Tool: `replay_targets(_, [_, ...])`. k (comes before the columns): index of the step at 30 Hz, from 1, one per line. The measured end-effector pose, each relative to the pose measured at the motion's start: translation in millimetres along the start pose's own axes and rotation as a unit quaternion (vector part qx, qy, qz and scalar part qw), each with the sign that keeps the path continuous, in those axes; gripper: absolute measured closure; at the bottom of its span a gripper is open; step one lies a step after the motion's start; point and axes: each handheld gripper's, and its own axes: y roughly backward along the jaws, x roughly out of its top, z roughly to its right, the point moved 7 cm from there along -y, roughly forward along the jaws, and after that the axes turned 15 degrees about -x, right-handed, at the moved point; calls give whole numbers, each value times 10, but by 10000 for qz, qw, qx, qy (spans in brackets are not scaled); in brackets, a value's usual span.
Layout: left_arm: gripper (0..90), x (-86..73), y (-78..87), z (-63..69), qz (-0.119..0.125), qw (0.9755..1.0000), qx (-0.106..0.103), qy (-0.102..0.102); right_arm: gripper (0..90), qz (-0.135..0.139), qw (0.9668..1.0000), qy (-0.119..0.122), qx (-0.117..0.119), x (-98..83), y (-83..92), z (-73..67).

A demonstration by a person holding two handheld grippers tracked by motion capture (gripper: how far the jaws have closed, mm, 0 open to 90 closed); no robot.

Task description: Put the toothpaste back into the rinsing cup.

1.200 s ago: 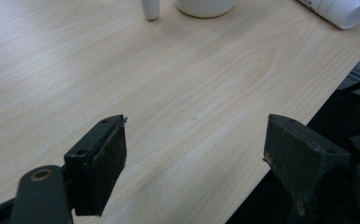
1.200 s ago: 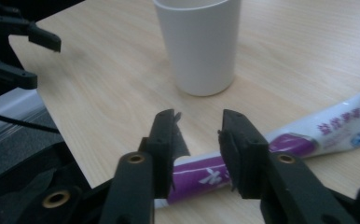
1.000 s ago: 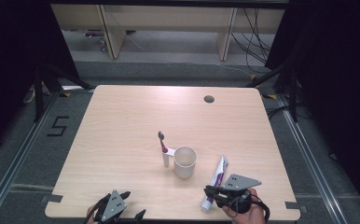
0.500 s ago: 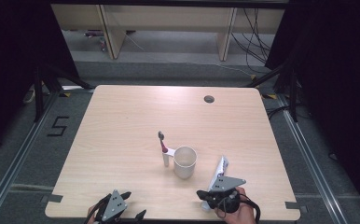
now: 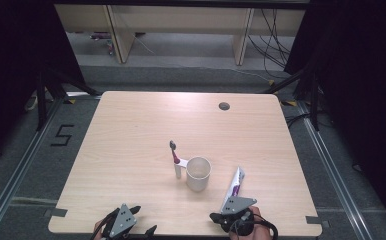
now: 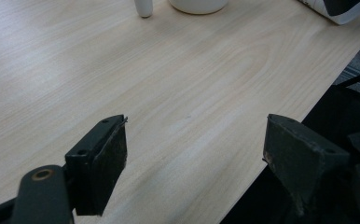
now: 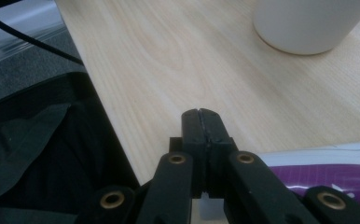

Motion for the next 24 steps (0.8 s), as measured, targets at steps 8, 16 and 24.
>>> replay_targets(8, [216, 2, -10, 15, 16, 10000, 0, 45, 900, -57, 9998, 159, -91, -90, 105, 31])
replay_targets(16, [216, -8, -14, 18, -6, 10000, -34, 32, 900, -161, 9995, 207, -168, -213, 237, 80])
replay_targets(24, [217, -8, 4, -12, -103, 9999, 37, -45, 900, -303, 9986, 175, -394, -375, 381, 218])
